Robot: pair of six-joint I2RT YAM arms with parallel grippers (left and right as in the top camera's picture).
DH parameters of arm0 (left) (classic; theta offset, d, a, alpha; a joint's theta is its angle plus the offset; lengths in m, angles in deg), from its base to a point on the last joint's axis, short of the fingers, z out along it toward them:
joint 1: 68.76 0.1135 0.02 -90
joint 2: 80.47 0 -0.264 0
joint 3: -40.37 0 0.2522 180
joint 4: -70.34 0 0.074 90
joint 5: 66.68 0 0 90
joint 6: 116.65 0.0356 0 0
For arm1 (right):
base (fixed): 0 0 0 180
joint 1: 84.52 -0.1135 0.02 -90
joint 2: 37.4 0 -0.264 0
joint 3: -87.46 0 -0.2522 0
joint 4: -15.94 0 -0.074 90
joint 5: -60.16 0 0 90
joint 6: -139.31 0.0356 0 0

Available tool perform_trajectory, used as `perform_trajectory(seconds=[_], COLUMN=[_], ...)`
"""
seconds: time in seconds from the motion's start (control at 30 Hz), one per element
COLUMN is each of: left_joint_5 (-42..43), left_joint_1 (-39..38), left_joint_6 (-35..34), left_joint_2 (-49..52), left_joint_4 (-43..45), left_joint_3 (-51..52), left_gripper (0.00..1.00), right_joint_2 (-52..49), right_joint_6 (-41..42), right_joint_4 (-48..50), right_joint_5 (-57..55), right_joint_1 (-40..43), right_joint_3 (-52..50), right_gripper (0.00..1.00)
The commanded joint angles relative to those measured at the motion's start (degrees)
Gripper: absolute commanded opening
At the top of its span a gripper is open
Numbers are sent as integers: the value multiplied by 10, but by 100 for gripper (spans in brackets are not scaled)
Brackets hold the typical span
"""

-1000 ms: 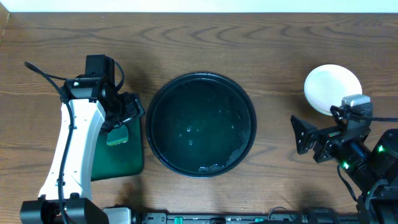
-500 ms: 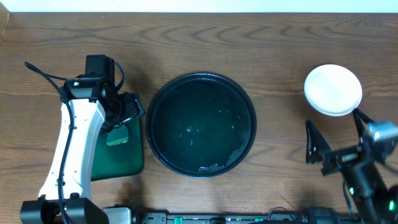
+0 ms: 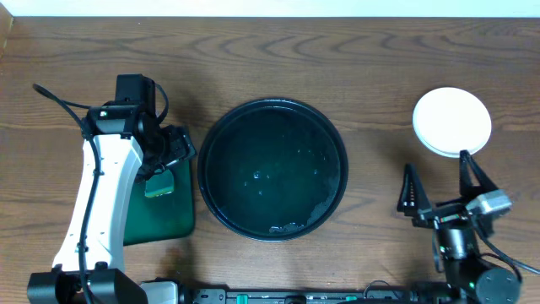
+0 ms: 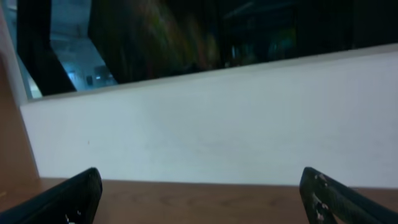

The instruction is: Clean dirty plates on tray and stack at the side

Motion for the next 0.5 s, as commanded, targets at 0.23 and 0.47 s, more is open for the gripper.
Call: perform_trajectory(seconds=[0.23, 0.47], left_joint_5=[-7, -7], left_joint_1=[-1, -1], left_joint_6=[-3, -3], left_joint_2=[-2, -2], left_joint_4=[-2, -2], left_joint_3=[2, 2], left_gripper=[84, 84], right_joint_2=[56, 56], right_joint_6=[22, 22], right_joint_4=[58, 65], right_joint_5=[-25, -29], right_joint_1=[7, 7], right_joint_3=[-95, -116], right_gripper=[99, 99])
